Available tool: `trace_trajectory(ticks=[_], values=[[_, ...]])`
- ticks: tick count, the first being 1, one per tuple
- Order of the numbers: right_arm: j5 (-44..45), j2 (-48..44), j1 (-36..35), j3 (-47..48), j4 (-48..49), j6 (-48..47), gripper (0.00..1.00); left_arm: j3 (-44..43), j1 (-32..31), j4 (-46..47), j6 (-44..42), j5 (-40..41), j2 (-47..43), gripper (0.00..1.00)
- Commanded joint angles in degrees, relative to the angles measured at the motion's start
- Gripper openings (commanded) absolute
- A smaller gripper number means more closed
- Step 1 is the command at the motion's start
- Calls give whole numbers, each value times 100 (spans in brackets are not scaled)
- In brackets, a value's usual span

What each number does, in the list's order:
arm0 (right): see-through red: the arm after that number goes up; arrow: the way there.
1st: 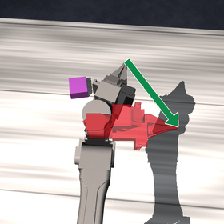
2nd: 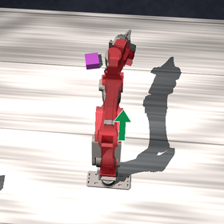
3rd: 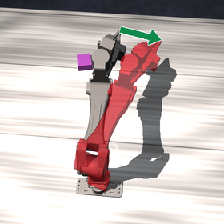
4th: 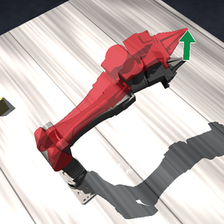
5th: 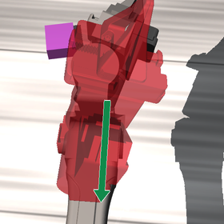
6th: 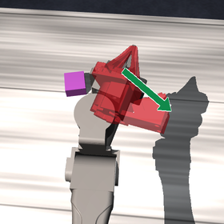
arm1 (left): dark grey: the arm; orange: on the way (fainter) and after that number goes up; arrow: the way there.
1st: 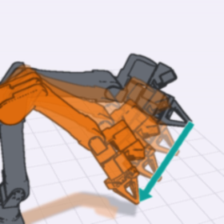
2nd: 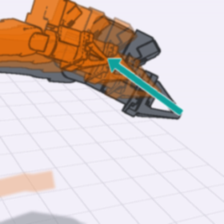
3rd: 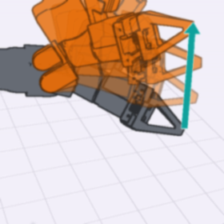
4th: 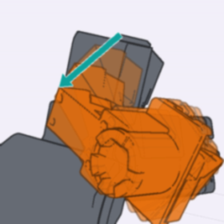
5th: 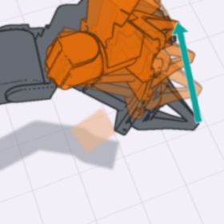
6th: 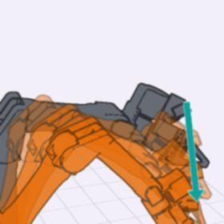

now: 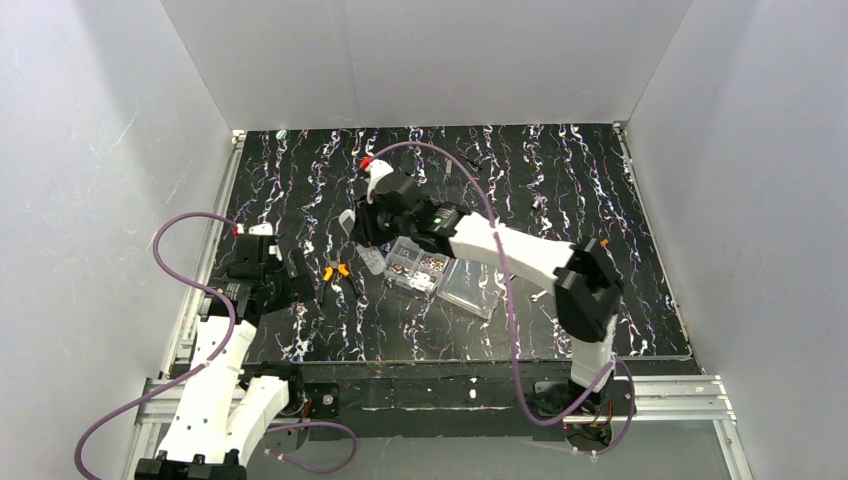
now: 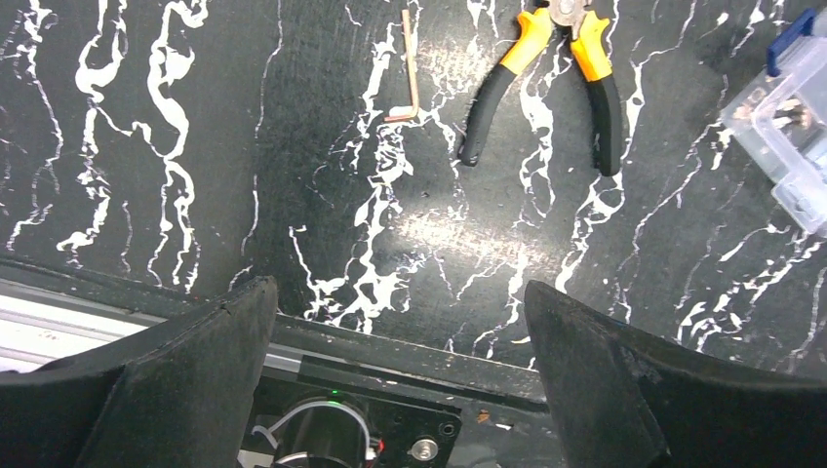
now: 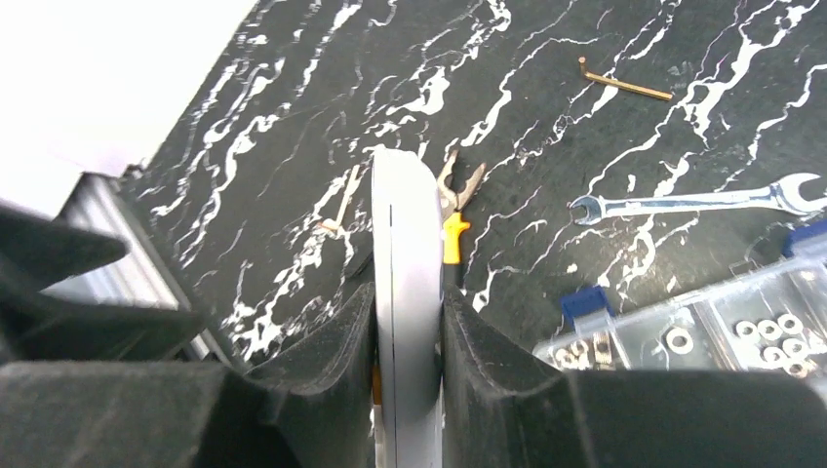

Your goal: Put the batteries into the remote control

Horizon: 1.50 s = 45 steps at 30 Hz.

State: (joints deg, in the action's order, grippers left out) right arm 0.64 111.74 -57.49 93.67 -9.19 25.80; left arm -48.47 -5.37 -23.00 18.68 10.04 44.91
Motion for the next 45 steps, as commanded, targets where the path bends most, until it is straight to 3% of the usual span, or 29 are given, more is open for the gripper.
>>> trace_trajectory(ticks=[1,6,10,13,16,20,22,25,30,45], values=[[-218,-1085,-25,-877,341,-161,1,-17,36,-358,365,-322,-73,99],[-414,-2390,-25,-2551,704,-286,1,-121,36,32,1526,-1745,-158,99],[-387,-3371,-26,-3538,783,-186,1,471,15,1663,3184,-3050,-307,100],[-107,-3946,-25,-3998,523,-83,1,996,-105,3092,4550,-3390,-256,99],[162,-4489,-25,-4427,521,14,1,1045,-378,3608,5209,-3362,-15,99],[-20,-4813,-18,-4724,786,-26,1,714,-1092,3634,5267,-2960,339,96],[-21,-4724,-20,-4682,692,-41,1,485,-1466,3587,5275,-2771,585,96],[-205,-4633,-25,-4786,866,268,1,-54,-2591,3274,5246,-2038,1142,91],[-654,-4241,-25,-4429,855,344,1,-306,-3495,3264,4892,-1587,1659,88],[-585,-4353,-25,-4408,1031,410,1,-270,-3801,3480,4646,-1629,1967,87]])
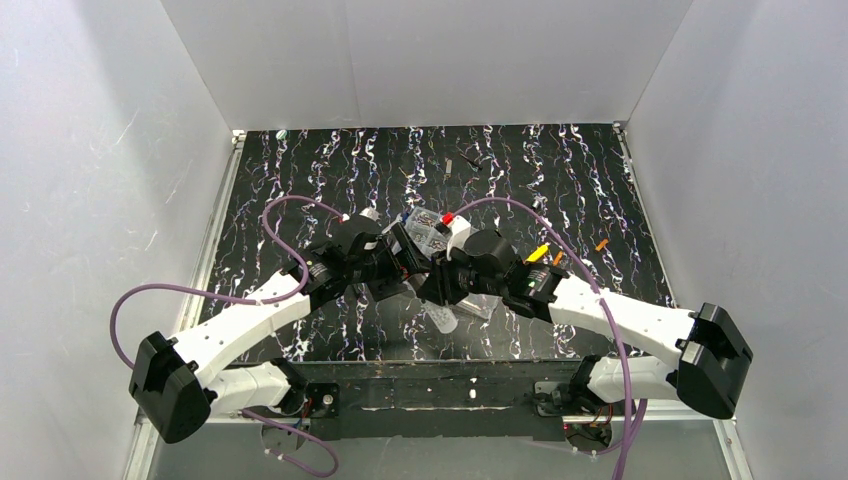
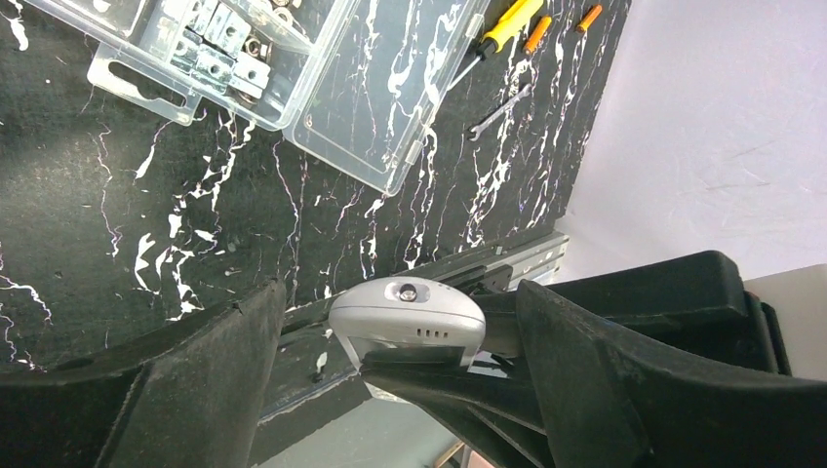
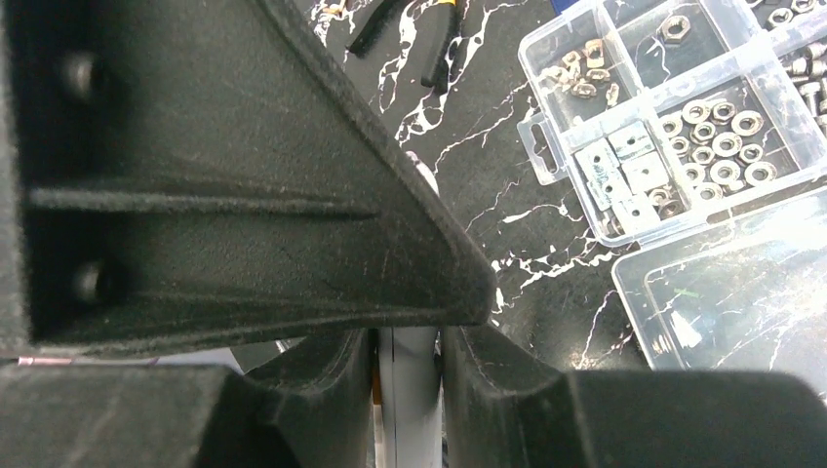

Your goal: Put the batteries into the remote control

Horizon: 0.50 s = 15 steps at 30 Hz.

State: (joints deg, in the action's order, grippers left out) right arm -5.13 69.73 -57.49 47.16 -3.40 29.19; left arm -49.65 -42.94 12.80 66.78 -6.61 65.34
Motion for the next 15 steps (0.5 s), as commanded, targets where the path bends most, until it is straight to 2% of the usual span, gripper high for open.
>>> trace_trajectory(ticks=[1,15], values=[[12,-173,-25,225,486,82,1,-129,-47,-71,-161,26,-83,86],[126,-357,40,-5,863,525,1,189,-57,497,-56,-172,-32,62]])
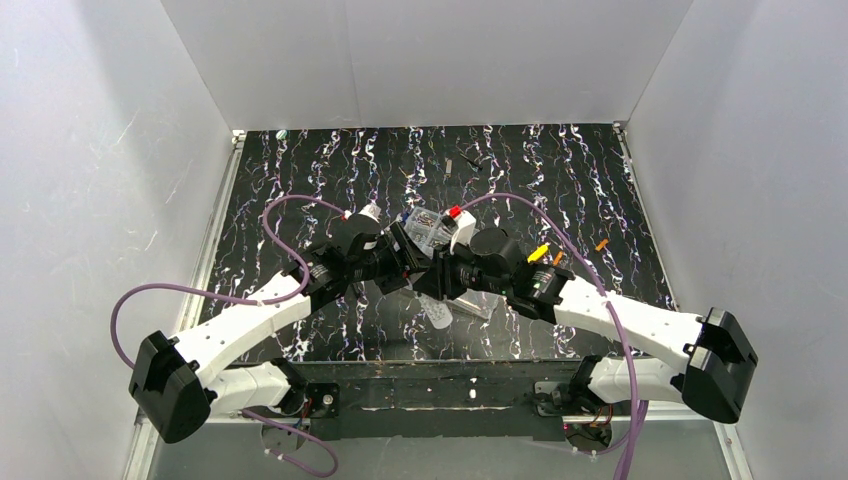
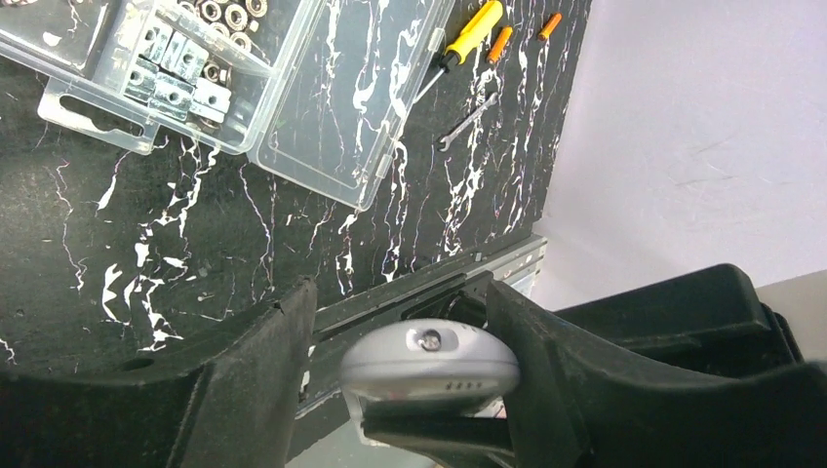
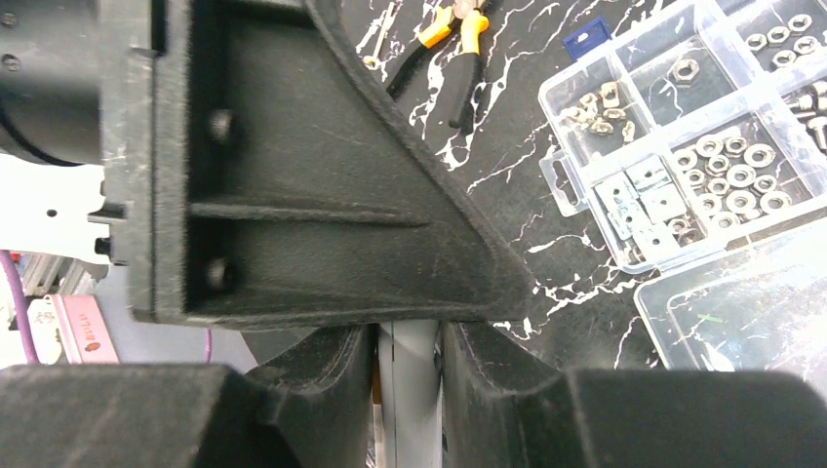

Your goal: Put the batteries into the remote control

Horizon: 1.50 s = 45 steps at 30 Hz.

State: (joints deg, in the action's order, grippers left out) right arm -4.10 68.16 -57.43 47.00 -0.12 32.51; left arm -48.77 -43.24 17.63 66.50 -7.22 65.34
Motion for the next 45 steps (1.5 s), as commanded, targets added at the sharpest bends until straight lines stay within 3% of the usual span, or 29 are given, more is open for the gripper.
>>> trace_trajectory(ticks=[1,11,18,25,36,45], values=[[23,-198,41,17,520,192,1,98,-28,19,-38,-115,-33,61],[373,-321,48,-45,264,85,1,147,-26,-36,-58,-45,-50,28],[317,-470,48,-125,280,-90,45,223,-30,30,-23,-36,-37,8],[54,-714,43,-376,486,-162,67,271,-31,4,-22,-18,-104,4],[-197,-1284,56,-1081,531,-77,69,343,-27,148,20,-11,-200,0],[-899,-1455,52,-1651,1090,68,64,409,-26,364,109,-35,-144,0]])
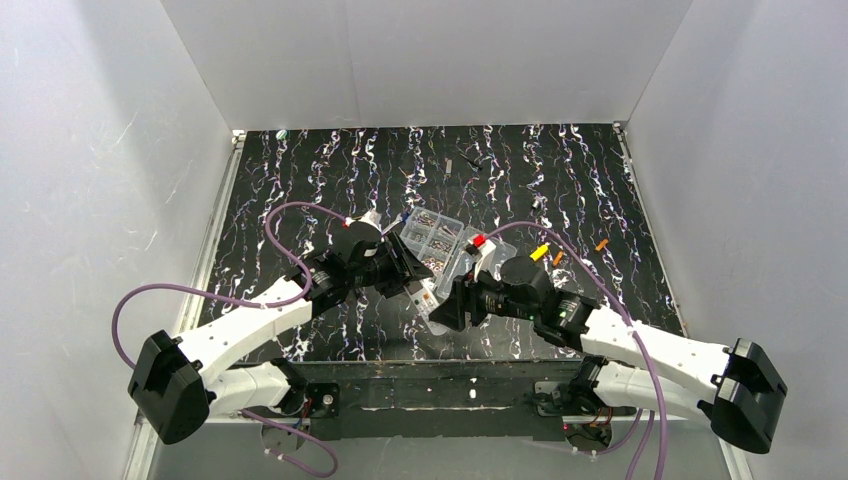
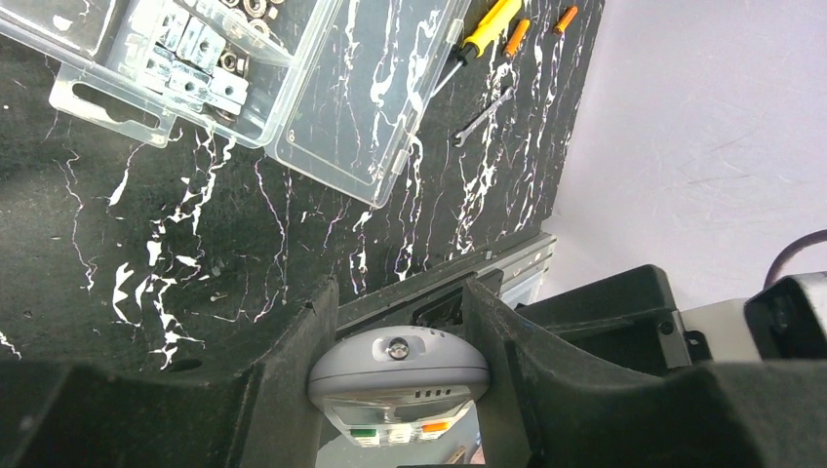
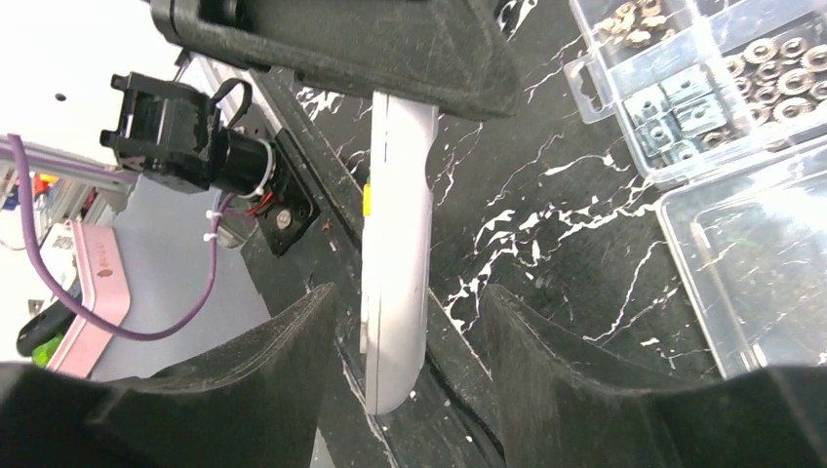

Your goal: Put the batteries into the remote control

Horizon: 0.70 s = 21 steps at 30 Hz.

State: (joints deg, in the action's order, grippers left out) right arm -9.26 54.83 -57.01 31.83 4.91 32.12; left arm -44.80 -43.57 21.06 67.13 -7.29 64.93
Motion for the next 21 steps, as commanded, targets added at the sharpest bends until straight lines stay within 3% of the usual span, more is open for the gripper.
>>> trace_trajectory(ticks=[1,13,21], values=[[-406,-123,14,-180,648,130,62,10,2,25,45,-23,-102,0],[-571,228,15,-216,845,130,47,-8,6,176,155,-69,43,0],[-378,331,14,-106,428,-67,22,-1,5,225,253,-62,115,3]])
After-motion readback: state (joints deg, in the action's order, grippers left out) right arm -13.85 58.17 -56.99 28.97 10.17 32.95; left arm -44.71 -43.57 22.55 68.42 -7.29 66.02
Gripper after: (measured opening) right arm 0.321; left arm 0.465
